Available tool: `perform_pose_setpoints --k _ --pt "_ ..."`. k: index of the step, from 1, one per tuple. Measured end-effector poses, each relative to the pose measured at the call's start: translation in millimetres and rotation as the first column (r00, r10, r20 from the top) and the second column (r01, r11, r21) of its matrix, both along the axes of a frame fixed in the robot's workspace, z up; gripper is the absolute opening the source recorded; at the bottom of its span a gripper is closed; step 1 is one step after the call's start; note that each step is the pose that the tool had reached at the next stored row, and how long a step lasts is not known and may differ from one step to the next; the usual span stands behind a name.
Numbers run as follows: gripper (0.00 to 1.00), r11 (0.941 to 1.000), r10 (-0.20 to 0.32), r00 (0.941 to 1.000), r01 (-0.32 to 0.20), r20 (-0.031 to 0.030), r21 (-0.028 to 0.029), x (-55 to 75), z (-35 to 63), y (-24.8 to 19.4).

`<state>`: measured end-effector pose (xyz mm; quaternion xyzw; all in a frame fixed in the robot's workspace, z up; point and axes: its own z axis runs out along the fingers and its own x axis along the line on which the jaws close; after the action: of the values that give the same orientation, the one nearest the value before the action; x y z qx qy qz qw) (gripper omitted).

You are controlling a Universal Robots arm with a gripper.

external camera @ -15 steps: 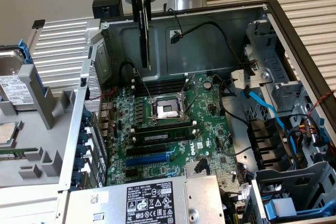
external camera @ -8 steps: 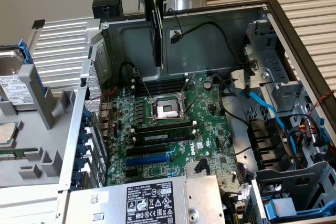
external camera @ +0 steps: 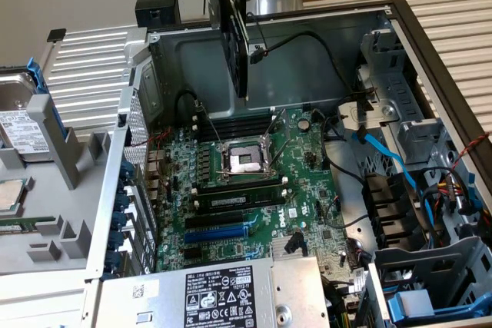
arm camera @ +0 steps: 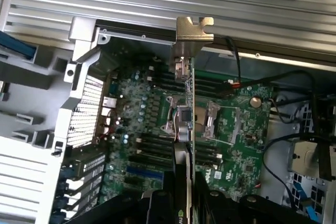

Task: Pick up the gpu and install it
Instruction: 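Insert the gpu into the slot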

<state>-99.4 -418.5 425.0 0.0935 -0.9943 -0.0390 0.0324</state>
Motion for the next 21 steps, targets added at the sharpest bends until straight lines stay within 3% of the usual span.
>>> perform_pose_setpoints --k 5,11,17,21 --pt "0.27 0.9958 0.092 0.9958 -0.092 0.0 0.0 0.1 -0.9 0.0" --pt "0.27 0.9799 0.199 0.9799 -0.199 0.0 0.0 0.1 -1.7 0.0" --pt "0.27 0.9524 0.305 0.9524 -0.305 -0.0001 0.0 0.2 -2.2 0.0" --pt "0.27 0.9276 0.374 0.9276 -0.374 0.0 0.0 0.3 -2.5 0.0"
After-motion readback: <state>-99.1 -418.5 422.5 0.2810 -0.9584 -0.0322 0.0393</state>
